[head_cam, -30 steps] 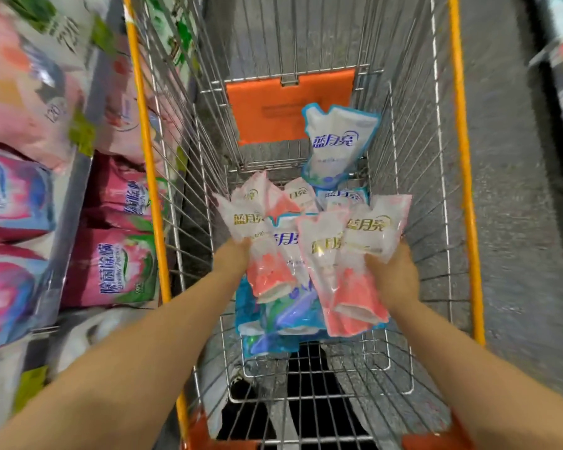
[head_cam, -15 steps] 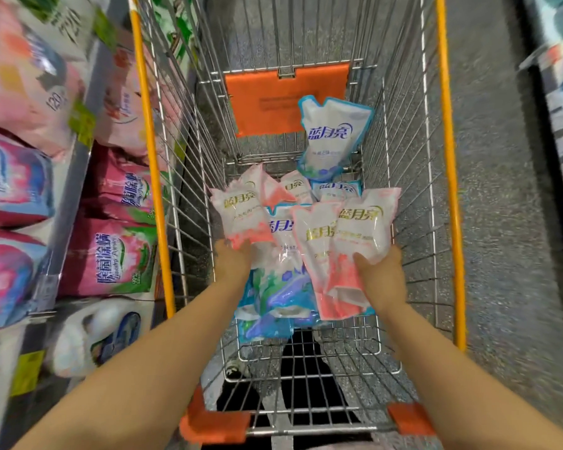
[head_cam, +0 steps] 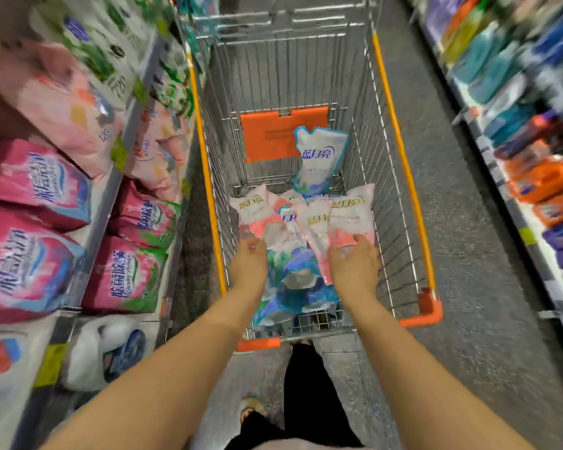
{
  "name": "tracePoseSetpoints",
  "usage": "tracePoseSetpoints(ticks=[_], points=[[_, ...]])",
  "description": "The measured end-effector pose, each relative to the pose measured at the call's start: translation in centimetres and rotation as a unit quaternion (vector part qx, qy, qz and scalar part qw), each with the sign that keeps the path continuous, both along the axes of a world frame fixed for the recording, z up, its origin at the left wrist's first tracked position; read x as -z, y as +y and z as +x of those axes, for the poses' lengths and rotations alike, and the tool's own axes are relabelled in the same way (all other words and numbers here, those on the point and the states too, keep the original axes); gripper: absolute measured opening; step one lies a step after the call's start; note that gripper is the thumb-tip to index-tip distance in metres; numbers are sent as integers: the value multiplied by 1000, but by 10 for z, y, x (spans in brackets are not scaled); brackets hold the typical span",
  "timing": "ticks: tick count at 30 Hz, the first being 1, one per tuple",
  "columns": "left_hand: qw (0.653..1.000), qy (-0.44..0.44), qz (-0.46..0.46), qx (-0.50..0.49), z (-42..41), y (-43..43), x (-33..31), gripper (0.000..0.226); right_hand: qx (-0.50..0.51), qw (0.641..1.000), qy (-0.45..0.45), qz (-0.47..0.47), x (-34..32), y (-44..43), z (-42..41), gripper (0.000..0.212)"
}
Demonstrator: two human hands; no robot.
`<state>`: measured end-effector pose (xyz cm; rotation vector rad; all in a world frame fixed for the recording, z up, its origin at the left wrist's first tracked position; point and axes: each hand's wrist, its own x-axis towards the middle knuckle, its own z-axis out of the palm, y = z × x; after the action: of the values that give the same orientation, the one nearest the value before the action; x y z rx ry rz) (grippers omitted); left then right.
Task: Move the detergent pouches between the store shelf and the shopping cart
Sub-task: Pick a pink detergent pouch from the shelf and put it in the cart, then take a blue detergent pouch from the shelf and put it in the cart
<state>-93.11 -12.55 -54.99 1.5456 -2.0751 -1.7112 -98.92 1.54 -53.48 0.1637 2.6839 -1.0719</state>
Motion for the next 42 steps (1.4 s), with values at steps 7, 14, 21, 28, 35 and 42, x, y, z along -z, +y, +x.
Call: tracePoseSetpoints(ticks=[7,14,21,28,35,42], points=[[978,206,-11,-44,72,13,-85,23,-37,993,54,-99,-60,-3,68,47],[938,319,-99,-91,155,24,-189,24,-151,956,136,-213,-143,-26,124,38],[881,341,-254,-207,262,89,-263,11,-324,878,145,-321,-220,10,205,25],[820,325,-385,-273,369,141,-319,16,-467,778,157,-391,-289,45,298,6],[770,285,-490,-293,496,150,-377,22,-555,681,193,-437,-352,32,423,5],[724,213,-576,-313,657,145,-427,21,-624,595,201,-465,-392,-4,581,10]])
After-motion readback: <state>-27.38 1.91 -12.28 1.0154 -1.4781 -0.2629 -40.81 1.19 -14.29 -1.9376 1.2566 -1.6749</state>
